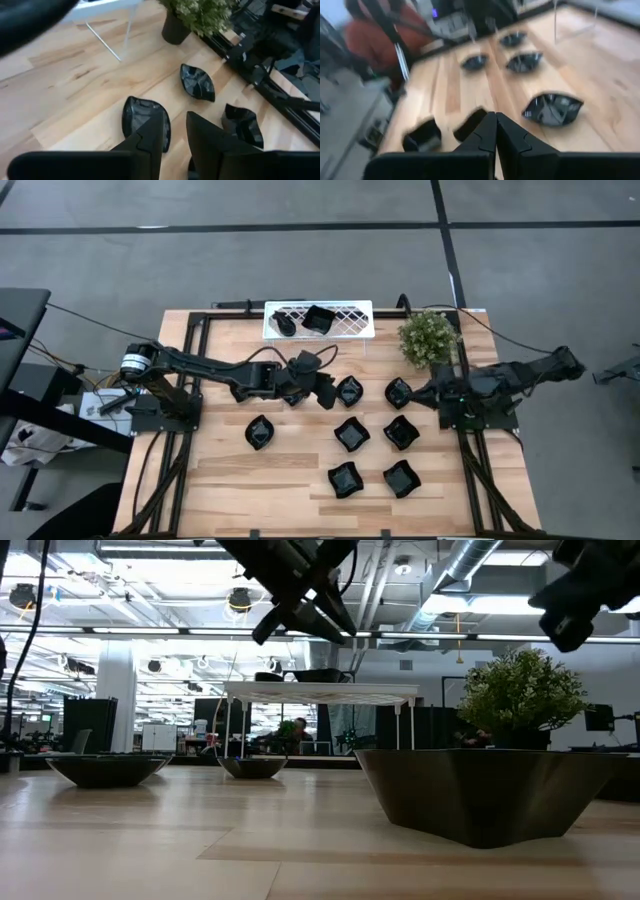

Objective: Pick & Place Mini shaped plates
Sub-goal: Stack the black distorted square plate on top of the black distorted square plate on the shelf

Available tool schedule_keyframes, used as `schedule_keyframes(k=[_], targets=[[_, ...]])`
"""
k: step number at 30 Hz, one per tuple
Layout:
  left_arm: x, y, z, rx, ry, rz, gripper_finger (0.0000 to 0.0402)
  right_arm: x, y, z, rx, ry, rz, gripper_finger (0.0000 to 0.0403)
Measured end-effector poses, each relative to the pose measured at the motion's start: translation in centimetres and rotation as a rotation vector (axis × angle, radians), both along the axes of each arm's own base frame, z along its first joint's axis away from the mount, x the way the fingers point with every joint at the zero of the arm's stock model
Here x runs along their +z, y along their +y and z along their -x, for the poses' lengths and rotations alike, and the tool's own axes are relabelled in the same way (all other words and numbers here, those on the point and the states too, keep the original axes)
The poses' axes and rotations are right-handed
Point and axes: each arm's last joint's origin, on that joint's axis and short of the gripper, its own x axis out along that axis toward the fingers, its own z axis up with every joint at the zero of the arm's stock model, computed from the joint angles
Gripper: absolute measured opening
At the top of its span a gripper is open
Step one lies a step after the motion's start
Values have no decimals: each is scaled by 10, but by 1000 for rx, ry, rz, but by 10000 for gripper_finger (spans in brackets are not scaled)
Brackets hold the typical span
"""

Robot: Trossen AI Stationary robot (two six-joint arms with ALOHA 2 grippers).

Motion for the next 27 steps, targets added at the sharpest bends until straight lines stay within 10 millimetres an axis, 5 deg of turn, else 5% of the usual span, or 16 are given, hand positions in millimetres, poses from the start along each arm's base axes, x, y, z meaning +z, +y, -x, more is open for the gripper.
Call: schedule_keyframes(k=[16, 27], targets=[[23, -4, 59, -12, -159, 5, 86, -14, 11, -29, 46, 140, 8, 0], [21, -4, 63, -4, -181, 7, 86, -9, 19, -53, 58, 207, 21, 0]])
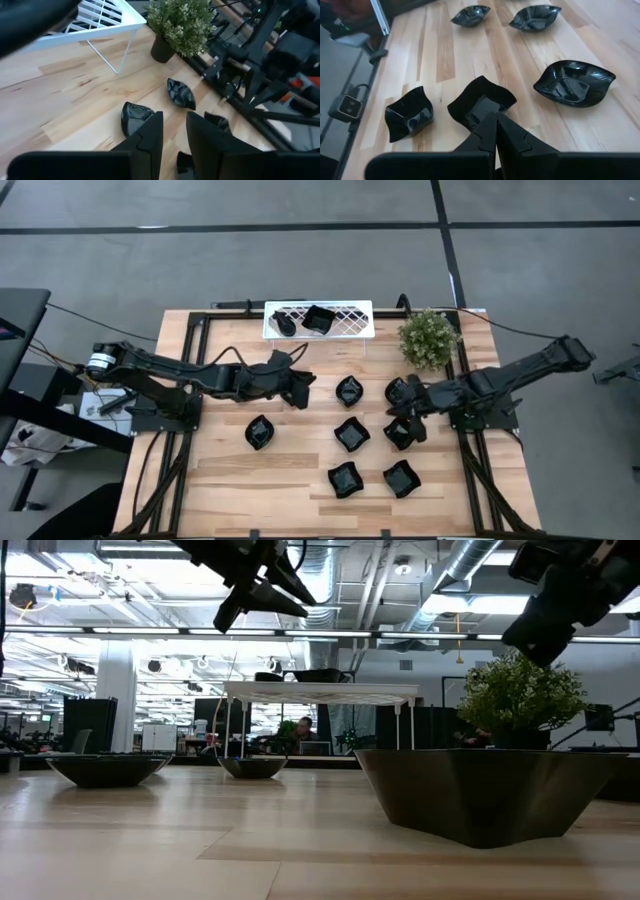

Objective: Pick & Place Mini shaped plates
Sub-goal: Stack the black distorted square plate on top of the black distorted square plate on the shelf

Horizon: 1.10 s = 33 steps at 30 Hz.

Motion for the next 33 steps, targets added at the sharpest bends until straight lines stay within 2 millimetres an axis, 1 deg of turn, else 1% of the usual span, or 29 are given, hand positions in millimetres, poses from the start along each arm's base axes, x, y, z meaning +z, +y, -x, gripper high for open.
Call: schedule_keyframes(k=[6, 8, 14, 16, 19, 22, 25, 33], targets=[[2, -1, -1, 13, -30, 26, 86, -3, 5, -17, -2, 84, 25, 0], [2, -3, -1, -11, -20, -2, 86, -4, 6, -24, 8, 120, 18, 3], [2, -4, -1, -87, 28, -119, 86, -6, 4, -39, 11, 256, 18, 44], [-4, -4, 1, -91, 26, -126, 86, -8, 4, -45, 24, 282, 2, 57], [-19, -3, 8, -99, 13, -115, 86, -11, 3, -52, 39, 314, -16, 70], [-29, -4, 13, -133, -40, -89, 86, -13, 2, -58, 44, 329, 3, 76], [-40, -4, 19, -145, -34, -85, 86, -14, 0, -63, 59, 340, 0, 77], [-54, -3, 29, -147, -6, -87, 86, -28, -6, -75, 72, 386, -46, 78]])
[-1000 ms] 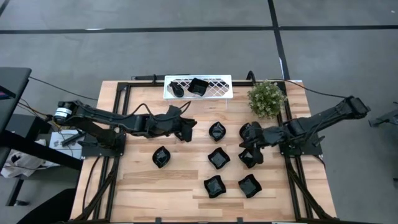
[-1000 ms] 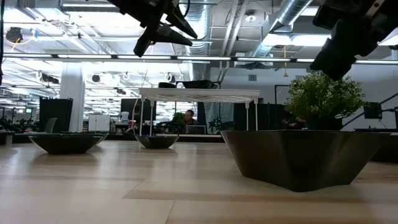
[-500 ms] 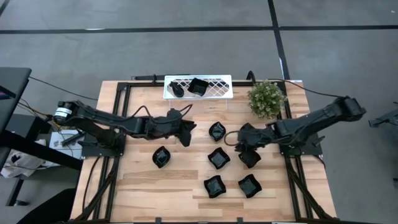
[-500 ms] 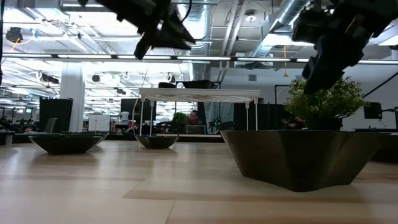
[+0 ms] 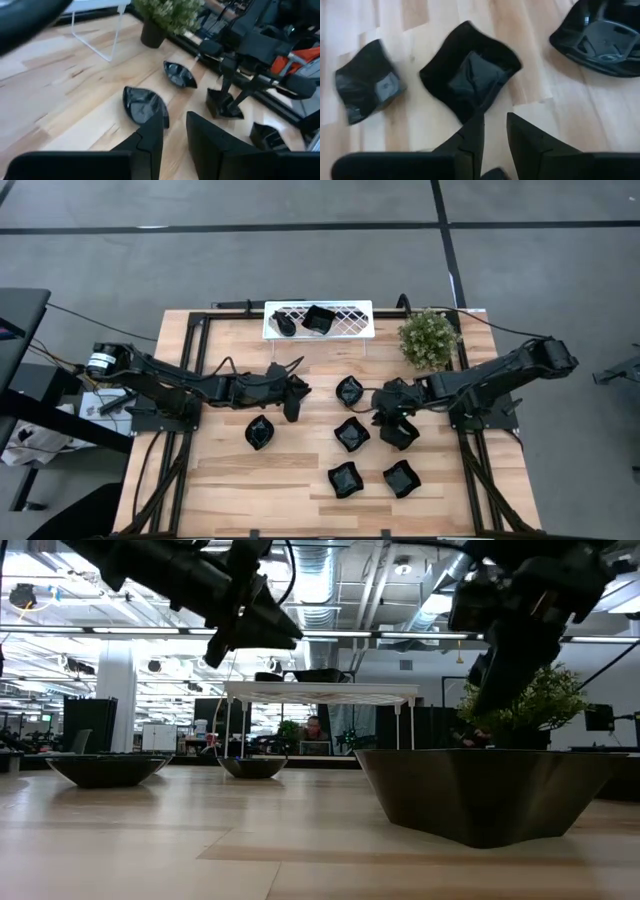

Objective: Pick & Place Mini shaped plates
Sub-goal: Stack the black distorted square plate on top of the black distorted square plate on the shelf

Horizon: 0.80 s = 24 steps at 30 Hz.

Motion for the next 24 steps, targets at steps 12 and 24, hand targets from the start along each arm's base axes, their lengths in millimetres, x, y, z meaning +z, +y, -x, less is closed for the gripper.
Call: schedule_keyframes(k=[12, 24], targets=[[-8, 15, 3, -96, 45, 65, 86, -8, -9, -13, -30, -22, -24, 78], [11, 25, 10, -115, 16, -13, 86, -8, -9, -13, -31, -23, -25, 78]])
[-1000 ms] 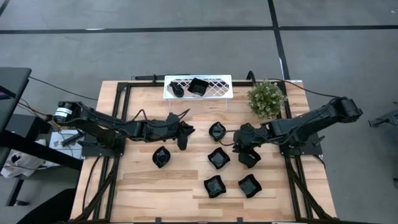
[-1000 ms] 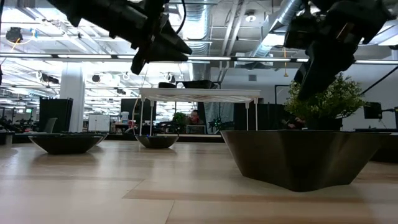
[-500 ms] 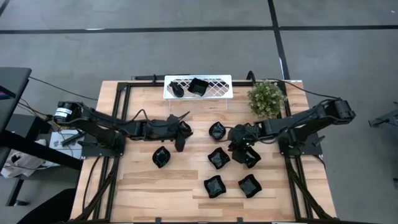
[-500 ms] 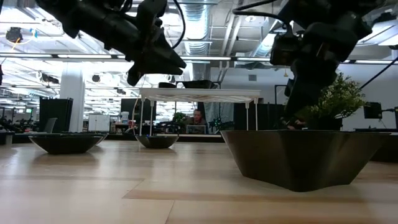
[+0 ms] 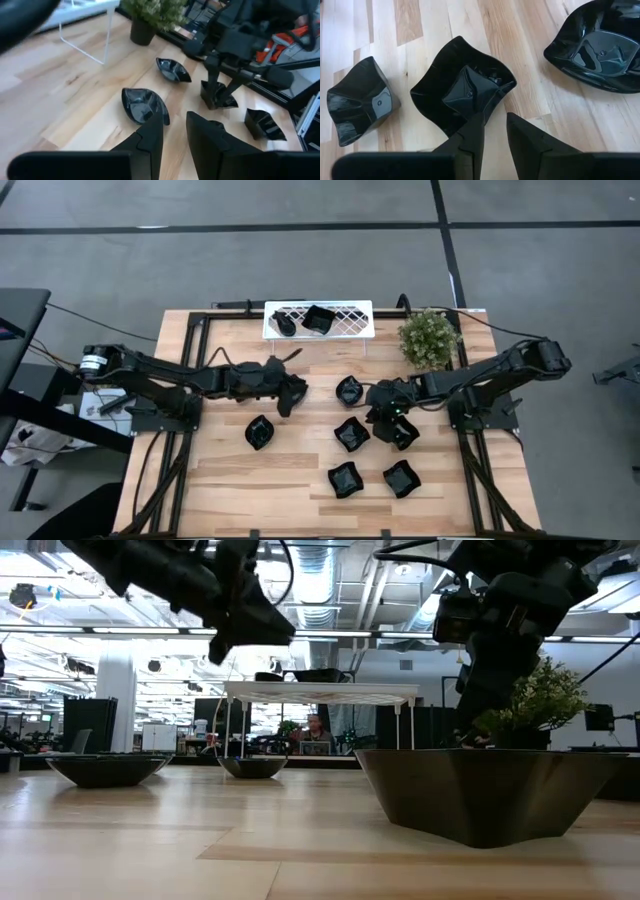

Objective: Pick & Place Mini shaped plates
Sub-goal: Stack the black distorted square plate on top of the black distorted square plate on the shelf

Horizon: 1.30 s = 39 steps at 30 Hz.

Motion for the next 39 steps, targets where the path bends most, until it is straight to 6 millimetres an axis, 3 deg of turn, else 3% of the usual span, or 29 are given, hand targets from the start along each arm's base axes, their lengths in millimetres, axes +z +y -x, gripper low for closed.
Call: schedule_keyframes(k=[4, 14, 33, 39], targets=[[13, 2, 8, 41, -11, -40, 86, 0, 0, 0, 0, 0, 0, 78], [20, 3, 19, 67, 33, -65, 86, 1, 0, -1, 1, -18, -2, 78], [15, 4, 22, 63, 96, -88, 86, 1, 1, -1, -3, -15, -34, 78], [23, 4, 26, 79, 65, -98, 86, 1, 0, -1, -16, -16, -20, 78]])
